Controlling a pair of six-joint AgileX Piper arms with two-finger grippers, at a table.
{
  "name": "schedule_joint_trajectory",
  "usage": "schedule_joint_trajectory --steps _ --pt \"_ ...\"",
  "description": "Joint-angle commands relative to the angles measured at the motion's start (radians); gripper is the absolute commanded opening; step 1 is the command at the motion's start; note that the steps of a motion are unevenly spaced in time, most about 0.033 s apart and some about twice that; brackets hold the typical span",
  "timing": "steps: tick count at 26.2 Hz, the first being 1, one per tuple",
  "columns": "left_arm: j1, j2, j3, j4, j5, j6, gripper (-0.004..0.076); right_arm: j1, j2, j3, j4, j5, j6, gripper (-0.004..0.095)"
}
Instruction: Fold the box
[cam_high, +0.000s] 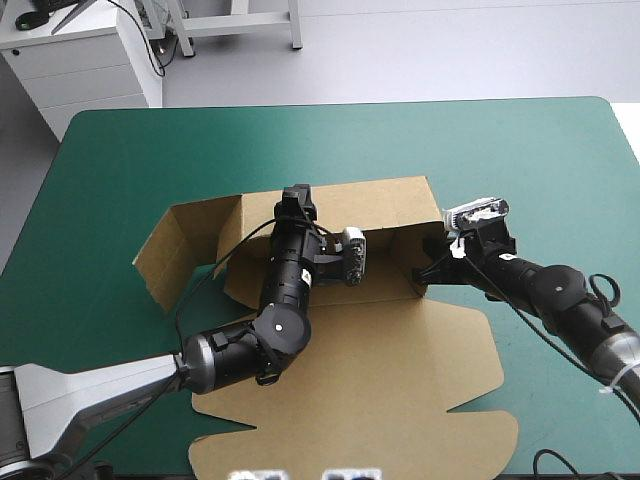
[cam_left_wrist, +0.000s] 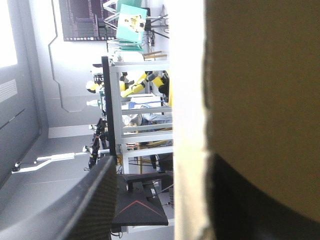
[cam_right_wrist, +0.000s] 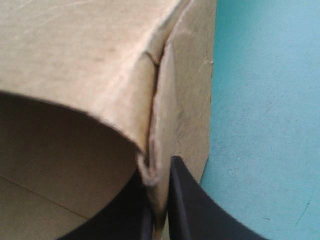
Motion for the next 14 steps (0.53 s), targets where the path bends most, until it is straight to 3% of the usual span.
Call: schedule_joint_trajectory --steps 1,10,14 --pt "-0.056 -0.037 -0.093 0.138 0.101 -0.01 0.0384 0.0 -0.006 -0.032 0.039 -0.052 0.016 -0.001" --pt "-0.185 -0.037 -0.131 0.115 0.211 -0.012 0.0384 0.0 0.102 -0.129 0.008 -0.047 0.057 -0.001" --pt "-0.239 -0.037 -0.131 0.115 0.252 -0.006 0.0384 -0.002 0.143 -0.183 -0.095 -0.042 0.156 -0.001"
